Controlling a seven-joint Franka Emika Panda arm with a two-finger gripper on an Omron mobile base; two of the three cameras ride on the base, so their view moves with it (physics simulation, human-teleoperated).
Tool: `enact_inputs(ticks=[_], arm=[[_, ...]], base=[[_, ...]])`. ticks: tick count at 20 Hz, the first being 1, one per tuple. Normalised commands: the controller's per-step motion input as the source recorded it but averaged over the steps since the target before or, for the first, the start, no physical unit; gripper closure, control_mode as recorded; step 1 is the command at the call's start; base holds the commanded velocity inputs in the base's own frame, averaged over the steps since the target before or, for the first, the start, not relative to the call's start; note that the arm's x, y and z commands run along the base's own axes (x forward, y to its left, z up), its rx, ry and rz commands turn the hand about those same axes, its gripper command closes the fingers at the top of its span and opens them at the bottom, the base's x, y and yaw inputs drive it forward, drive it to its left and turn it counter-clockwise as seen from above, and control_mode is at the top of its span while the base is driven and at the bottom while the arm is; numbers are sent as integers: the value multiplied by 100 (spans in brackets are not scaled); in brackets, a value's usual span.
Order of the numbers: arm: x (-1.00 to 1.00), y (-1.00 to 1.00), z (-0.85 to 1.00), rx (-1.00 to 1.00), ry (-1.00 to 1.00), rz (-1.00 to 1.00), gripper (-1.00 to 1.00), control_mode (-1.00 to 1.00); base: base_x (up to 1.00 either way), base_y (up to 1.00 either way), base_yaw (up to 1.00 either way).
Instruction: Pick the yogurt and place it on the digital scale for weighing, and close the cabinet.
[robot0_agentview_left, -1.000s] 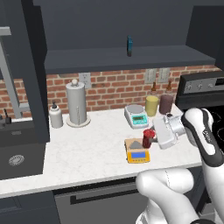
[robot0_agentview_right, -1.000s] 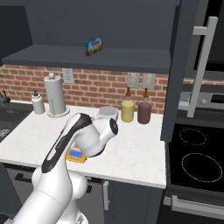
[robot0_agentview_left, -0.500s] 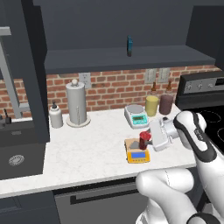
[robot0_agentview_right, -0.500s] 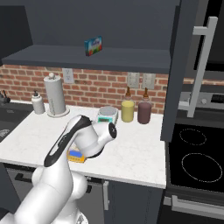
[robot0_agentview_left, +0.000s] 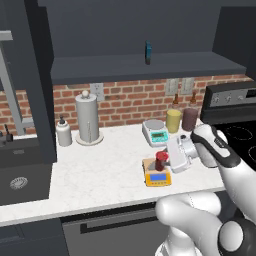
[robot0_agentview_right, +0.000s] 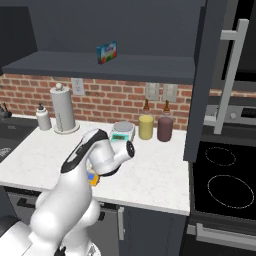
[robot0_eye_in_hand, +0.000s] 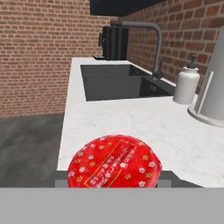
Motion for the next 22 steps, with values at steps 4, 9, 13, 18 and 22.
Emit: enact_inputs(ticks=[4, 9, 13, 18, 22], arm=[[39, -7, -11, 0, 1, 11, 100, -100], [32, -4, -11, 0, 0, 8, 100, -100], [22, 0, -18, 0, 0, 7, 100, -100], [17, 0, -24, 0, 0, 5, 100, -100], [10, 0, -27, 0, 2, 1, 100, -100]], base=[[0, 0, 0], [0, 0, 0], [0, 0, 0], [0, 0, 0], [0, 0, 0]])
